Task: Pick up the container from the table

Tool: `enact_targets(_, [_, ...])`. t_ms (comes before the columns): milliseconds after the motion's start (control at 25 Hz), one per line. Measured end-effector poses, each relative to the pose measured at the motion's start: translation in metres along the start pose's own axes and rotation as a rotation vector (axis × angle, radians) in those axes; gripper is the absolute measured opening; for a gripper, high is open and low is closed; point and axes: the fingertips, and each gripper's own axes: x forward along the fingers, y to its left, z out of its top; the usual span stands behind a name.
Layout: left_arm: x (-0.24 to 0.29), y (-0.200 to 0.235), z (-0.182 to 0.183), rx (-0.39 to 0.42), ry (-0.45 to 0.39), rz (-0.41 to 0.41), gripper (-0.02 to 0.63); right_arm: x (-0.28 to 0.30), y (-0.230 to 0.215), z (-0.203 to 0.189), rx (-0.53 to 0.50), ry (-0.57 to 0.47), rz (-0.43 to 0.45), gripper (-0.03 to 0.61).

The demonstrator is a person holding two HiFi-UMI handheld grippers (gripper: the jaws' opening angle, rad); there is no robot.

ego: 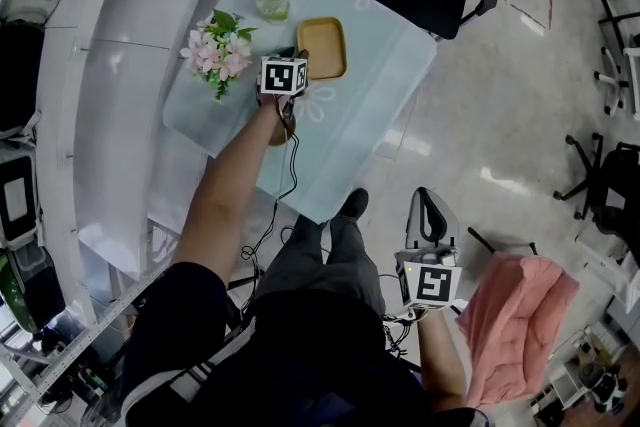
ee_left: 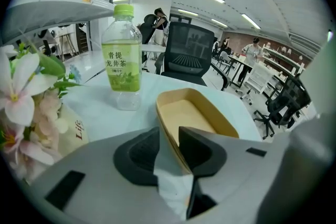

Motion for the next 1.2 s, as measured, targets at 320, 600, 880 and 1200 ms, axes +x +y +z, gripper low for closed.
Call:
enact_targets(320, [0.0025,-0.0032,0.0023,0.012,0.012,0.008,0.086,0.0002,-0.0028,-0.0059,-0.006,0.037,-0.003,-0.002])
enact_targets(600, [0.0034,-0.0012,0.0030,0.007,0.018,0.021,0.069,0.0031,-0.0030,-0.0008,0.009,0.004,-0.005,-0.002])
enact_targets(880, [0.0042,0.0021,0.0049,0.012,0.027,0.052,0.043,0.0047,-0.0046,-0.0020,0.011,0.009,-0.003,-0.001])
enact_targets(1200, [0.0077,0.0015,0.0059,0.074,0.039,0.090,0.028,0.0064,-0.0062,-0.0031,0.016,0.008,-0.003,0.000])
